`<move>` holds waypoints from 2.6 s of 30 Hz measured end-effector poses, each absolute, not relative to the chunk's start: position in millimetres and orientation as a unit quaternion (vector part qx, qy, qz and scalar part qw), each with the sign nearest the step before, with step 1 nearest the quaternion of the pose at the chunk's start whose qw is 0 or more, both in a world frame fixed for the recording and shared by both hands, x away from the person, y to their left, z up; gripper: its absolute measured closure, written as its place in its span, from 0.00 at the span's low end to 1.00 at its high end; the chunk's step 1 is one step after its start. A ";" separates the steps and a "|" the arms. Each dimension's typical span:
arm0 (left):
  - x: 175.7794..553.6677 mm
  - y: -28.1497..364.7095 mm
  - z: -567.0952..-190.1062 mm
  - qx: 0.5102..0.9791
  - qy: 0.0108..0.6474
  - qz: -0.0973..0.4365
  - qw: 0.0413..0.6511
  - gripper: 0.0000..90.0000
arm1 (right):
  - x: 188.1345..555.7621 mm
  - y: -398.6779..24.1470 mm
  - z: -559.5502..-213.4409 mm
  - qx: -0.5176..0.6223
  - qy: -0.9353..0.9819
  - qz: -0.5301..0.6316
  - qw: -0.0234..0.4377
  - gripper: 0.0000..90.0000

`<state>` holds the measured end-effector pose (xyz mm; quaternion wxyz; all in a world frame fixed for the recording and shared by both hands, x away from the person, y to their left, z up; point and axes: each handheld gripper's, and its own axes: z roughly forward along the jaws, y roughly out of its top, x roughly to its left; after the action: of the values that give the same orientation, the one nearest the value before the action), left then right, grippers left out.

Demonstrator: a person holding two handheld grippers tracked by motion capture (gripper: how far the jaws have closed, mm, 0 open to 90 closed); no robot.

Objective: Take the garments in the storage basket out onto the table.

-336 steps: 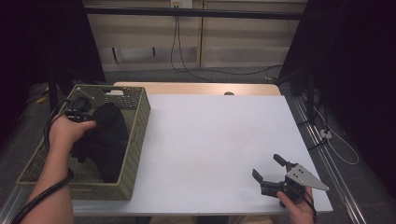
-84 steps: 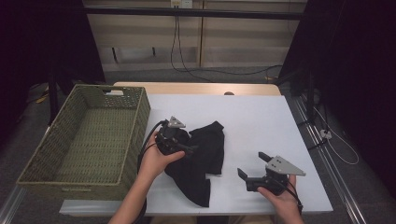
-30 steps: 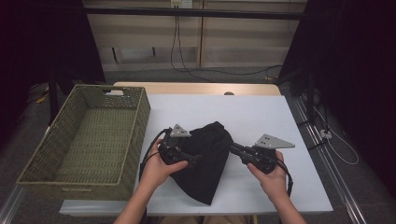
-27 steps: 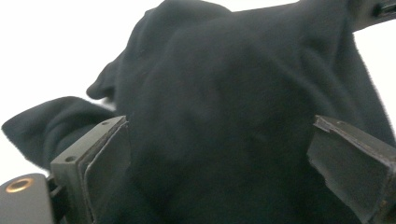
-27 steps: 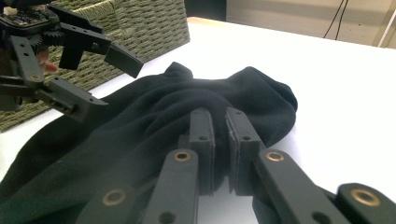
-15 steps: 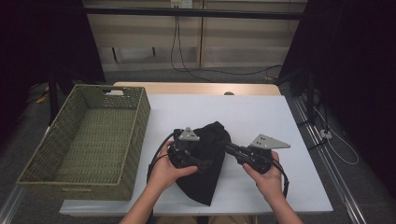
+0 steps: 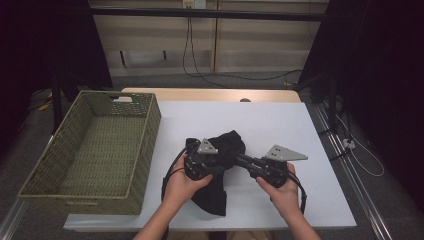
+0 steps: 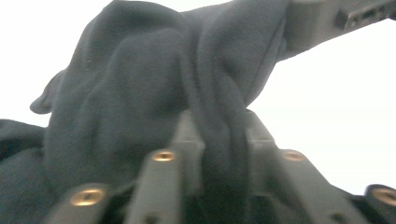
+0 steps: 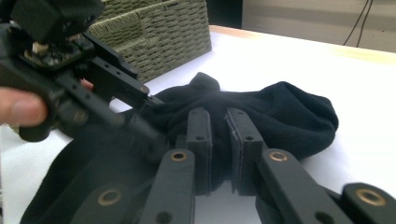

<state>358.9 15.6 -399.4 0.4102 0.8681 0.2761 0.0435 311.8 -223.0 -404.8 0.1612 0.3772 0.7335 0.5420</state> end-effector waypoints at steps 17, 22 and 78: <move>387.5 80.2 -379.0 0.811 0.370 0.057 0.449 0.92 | 310.1 -232.4 -411.4 0.392 0.727 0.535 0.176 0.56; 390.8 87.0 -379.0 0.805 0.382 0.061 0.450 0.92 | 309.9 -236.3 -414.8 0.399 0.728 0.530 0.174 0.55; 399.4 63.9 -441.9 0.868 0.373 0.068 0.322 0.61 | 312.3 -223.1 -431.6 0.393 0.756 0.500 0.153 0.46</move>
<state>399.4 63.9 -441.9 0.3216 0.8677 0.3730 0.0676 312.3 -223.1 -431.6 0.1531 0.3927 0.7563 0.5004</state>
